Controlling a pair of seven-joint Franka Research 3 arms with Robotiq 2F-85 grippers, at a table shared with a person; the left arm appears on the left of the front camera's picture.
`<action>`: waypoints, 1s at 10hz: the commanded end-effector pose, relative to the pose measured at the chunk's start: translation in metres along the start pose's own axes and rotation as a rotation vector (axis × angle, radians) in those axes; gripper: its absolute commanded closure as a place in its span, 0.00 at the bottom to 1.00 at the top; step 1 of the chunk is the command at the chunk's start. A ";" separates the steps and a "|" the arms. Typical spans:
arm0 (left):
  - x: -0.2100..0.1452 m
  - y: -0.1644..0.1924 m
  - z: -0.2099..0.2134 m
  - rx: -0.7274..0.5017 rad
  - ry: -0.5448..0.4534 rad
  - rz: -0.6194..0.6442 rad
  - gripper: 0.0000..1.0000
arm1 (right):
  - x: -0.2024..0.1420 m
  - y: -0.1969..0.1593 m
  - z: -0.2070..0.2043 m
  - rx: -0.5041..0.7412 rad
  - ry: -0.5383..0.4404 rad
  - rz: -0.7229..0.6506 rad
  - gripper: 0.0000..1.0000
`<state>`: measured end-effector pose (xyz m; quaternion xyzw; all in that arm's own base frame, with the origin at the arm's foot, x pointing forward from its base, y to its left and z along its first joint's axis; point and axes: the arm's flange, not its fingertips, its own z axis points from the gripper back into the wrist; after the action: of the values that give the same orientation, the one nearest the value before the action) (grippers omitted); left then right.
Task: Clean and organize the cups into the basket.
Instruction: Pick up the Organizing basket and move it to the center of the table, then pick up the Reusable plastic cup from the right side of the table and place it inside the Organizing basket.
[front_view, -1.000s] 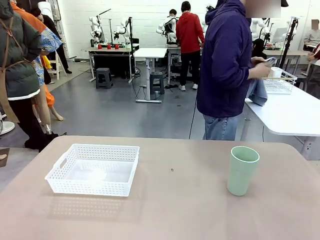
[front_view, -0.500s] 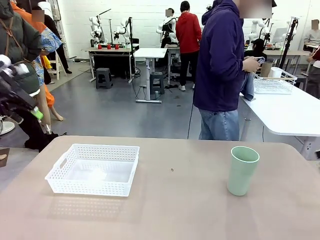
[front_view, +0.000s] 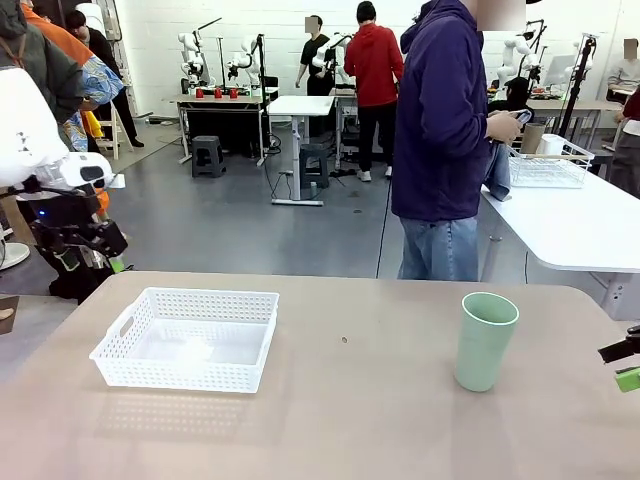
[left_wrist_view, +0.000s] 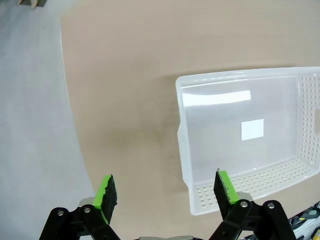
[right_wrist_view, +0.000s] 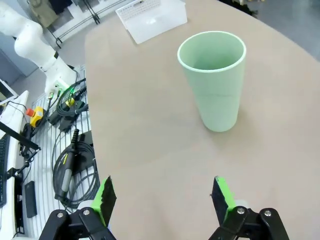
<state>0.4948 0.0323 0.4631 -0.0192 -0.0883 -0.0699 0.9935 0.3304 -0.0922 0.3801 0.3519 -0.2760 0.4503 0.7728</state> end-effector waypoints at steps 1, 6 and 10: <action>-0.009 -0.004 -0.016 0.066 -0.019 -0.010 0.00 | 0.006 -0.002 -0.001 -0.029 0.020 0.015 0.00; -0.001 -0.001 -0.005 0.015 -0.005 -0.003 0.00 | 0.003 -0.002 0.002 -0.019 0.006 0.009 0.00; -0.024 -0.006 -0.017 0.042 0.015 0.069 0.00 | 0.016 -0.064 -0.054 0.046 -0.057 0.150 0.00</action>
<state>0.4800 0.0358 0.4394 -0.0161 -0.0758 -0.0417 0.9961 0.3741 -0.0641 0.3565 0.3517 -0.3077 0.4875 0.7375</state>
